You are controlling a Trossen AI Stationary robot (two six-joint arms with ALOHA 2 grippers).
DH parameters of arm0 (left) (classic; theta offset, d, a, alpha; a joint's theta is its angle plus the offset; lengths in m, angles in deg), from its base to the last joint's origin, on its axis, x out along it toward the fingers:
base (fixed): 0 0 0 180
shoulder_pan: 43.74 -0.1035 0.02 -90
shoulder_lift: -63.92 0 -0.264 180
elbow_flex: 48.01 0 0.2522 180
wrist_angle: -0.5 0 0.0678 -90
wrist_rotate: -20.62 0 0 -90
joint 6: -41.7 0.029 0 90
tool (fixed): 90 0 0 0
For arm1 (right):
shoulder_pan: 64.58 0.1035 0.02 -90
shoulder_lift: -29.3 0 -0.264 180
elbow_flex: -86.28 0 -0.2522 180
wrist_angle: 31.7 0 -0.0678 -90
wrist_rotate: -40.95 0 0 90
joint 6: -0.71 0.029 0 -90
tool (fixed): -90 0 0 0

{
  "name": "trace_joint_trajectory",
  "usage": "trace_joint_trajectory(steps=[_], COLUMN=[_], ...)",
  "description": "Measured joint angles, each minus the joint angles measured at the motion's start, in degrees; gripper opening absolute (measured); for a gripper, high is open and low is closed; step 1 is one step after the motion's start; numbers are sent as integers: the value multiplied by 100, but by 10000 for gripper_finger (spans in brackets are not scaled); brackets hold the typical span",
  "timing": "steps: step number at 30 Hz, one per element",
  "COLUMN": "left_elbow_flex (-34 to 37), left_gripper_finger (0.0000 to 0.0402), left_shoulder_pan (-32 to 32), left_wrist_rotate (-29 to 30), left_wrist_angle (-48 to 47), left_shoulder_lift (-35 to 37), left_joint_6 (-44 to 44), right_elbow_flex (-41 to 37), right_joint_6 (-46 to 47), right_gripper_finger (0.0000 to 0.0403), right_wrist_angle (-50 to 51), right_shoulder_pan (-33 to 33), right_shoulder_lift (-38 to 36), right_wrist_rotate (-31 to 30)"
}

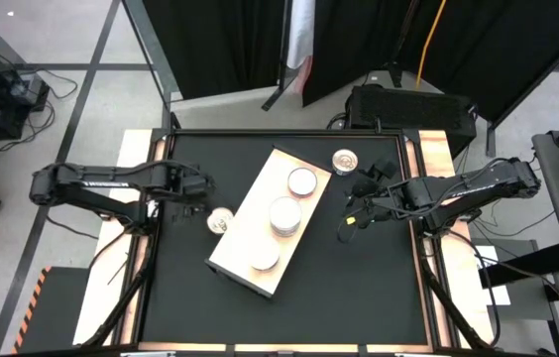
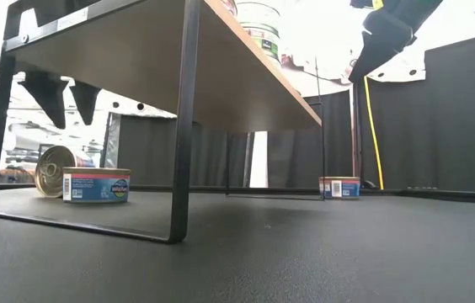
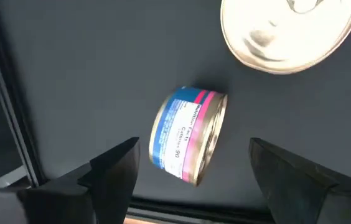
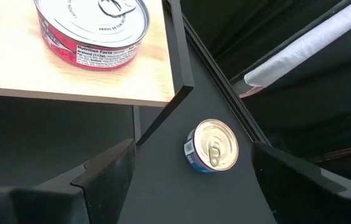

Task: Stack canned seafood by type on shelf
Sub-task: Stack the blue tuna can on top of the other blue tuna cans on the shelf

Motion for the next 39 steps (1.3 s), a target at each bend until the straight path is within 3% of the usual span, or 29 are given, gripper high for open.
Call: trace_joint_trajectory(steps=[11, 20, 32, 39], left_elbow_flex=[0, 0, 93, 199], left_gripper_finger=[302, 302, 300, 253], left_shoulder_pan=[-695, -1023, -1332, -1354], left_wrist_rotate=[38, -279, -570, -593], left_wrist_angle=[20, 87, 321, 323], left_shoulder_lift=[-620, -911, -1436, -1524], left_joint_6=[1009, 1554, 1739, 1705], right_elbow_flex=[0, 0, 0, 0], right_joint_6=[-35, -51, -51, -52], right_gripper_finger=[313, 313, 313, 313], right_wrist_angle=[-5, -7, -7, -7], right_shoulder_pan=[-1, 0, -2, -1], right_shoulder_lift=[0, 0, 0, 0], right_wrist_rotate=[138, 144, 144, 144])
